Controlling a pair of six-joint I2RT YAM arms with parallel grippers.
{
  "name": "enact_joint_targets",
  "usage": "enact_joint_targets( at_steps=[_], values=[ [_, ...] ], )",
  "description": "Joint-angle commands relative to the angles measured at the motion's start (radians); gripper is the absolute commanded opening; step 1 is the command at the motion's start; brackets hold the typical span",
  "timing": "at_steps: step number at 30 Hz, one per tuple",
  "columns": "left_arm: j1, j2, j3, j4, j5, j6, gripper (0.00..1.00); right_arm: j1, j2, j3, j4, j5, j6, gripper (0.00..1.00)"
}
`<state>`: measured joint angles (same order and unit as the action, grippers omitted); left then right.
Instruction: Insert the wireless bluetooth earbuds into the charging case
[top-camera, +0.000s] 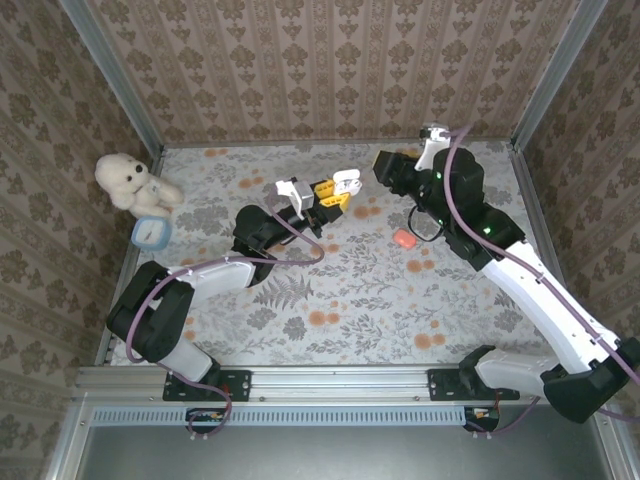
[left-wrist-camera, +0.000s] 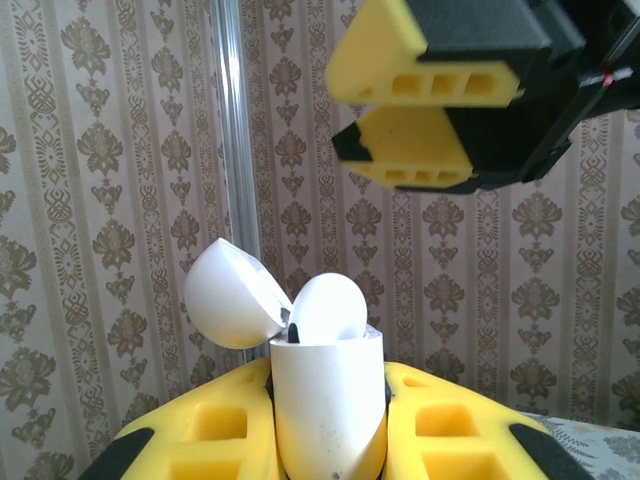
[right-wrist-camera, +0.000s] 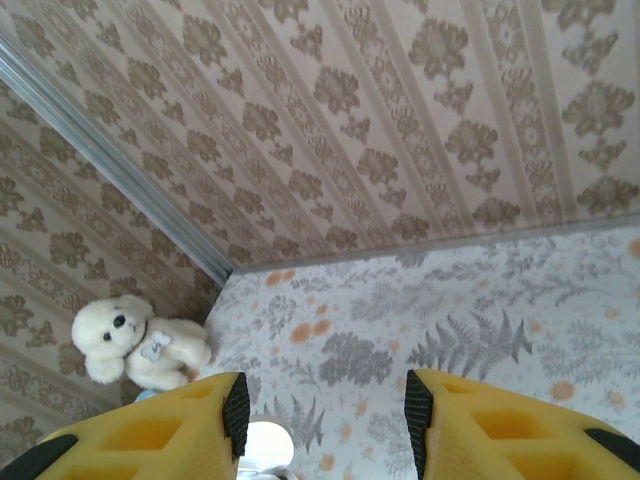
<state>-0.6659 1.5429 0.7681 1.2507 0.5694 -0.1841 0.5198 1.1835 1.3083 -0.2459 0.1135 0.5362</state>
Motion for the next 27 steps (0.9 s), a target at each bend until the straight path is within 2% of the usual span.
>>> enact_joint_targets(
  at_steps=[1,6,10,21,27],
  values=[
    [0.008,-0.031,0.019,0.053,0.061,-0.025,0.0,-0.011,0.016,0.026,-0.056,-0.071,0.042,0.48],
    [0.01,-0.033,0.038,0.053,0.165,-0.054,0.0,-0.05,0.037,0.055,-0.102,-0.092,0.054,0.48],
    [0.009,-0.025,0.054,0.052,0.22,-0.085,0.0,-0.101,0.103,0.145,-0.186,-0.131,0.057,0.47],
    [0.009,-0.016,0.057,0.052,0.214,-0.104,0.0,-0.126,0.441,0.498,-0.454,-0.317,-0.003,0.44],
    [0.012,-0.006,0.059,0.051,0.175,-0.109,0.0,-0.085,0.487,0.543,-0.535,-0.364,-0.057,0.4]
  ],
)
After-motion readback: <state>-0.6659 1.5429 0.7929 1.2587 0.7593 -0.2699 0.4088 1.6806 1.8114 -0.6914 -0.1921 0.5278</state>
